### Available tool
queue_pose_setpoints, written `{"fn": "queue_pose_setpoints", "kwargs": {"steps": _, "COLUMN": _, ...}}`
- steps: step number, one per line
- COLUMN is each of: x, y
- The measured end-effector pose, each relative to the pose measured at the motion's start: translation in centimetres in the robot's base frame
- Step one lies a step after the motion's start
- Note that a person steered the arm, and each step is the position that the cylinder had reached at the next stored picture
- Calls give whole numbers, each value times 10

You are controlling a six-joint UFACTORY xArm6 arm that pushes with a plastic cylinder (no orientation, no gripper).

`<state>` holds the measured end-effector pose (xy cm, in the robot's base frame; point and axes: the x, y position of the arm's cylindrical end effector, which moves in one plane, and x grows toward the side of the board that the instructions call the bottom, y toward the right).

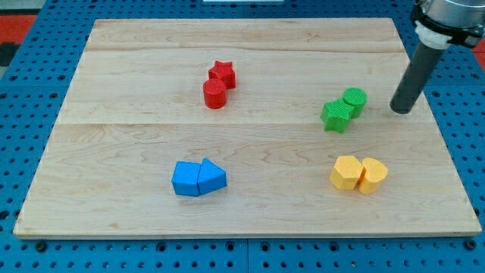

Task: Push the green star to the center left of the board

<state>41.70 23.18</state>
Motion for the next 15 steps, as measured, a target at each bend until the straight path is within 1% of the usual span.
{"fn": "queue_pose_setpoints", "kwargs": {"steps": 1, "x": -14, "y": -5}}
{"fn": "queue_pose_setpoints", "kwargs": {"steps": 2, "x": -20, "y": -39}}
{"fn": "queue_pose_setpoints", "kwargs": {"steps": 3, "x": -2, "y": -56}}
{"fn": "queue_pose_setpoints", "kwargs": {"steps": 4, "x": 25, "y": -69}}
{"fn": "queue_pose_setpoints", "kwargs": {"steps": 5, "x": 42, "y": -97}}
{"fn": "queue_pose_setpoints", "kwargs": {"steps": 6, "x": 38, "y": -185}}
{"fn": "queue_pose_setpoints", "kwargs": {"steps": 7, "x": 36, "y": -152}}
{"fn": "queue_pose_setpoints", "kwargs": {"steps": 8, "x": 17, "y": -152}}
{"fn": "queue_pose_setpoints", "kwargs": {"steps": 9, "x": 31, "y": -191}}
{"fn": "queue_pose_setpoints", "kwargs": {"steps": 10, "x": 50, "y": -256}}
{"fn": "queue_pose_setpoints", "kwargs": {"steps": 11, "x": 54, "y": -273}}
{"fn": "queue_pose_setpoints", "kwargs": {"steps": 13, "x": 52, "y": -185}}
{"fn": "queue_pose_setpoints", "kwargs": {"steps": 15, "x": 32, "y": -232}}
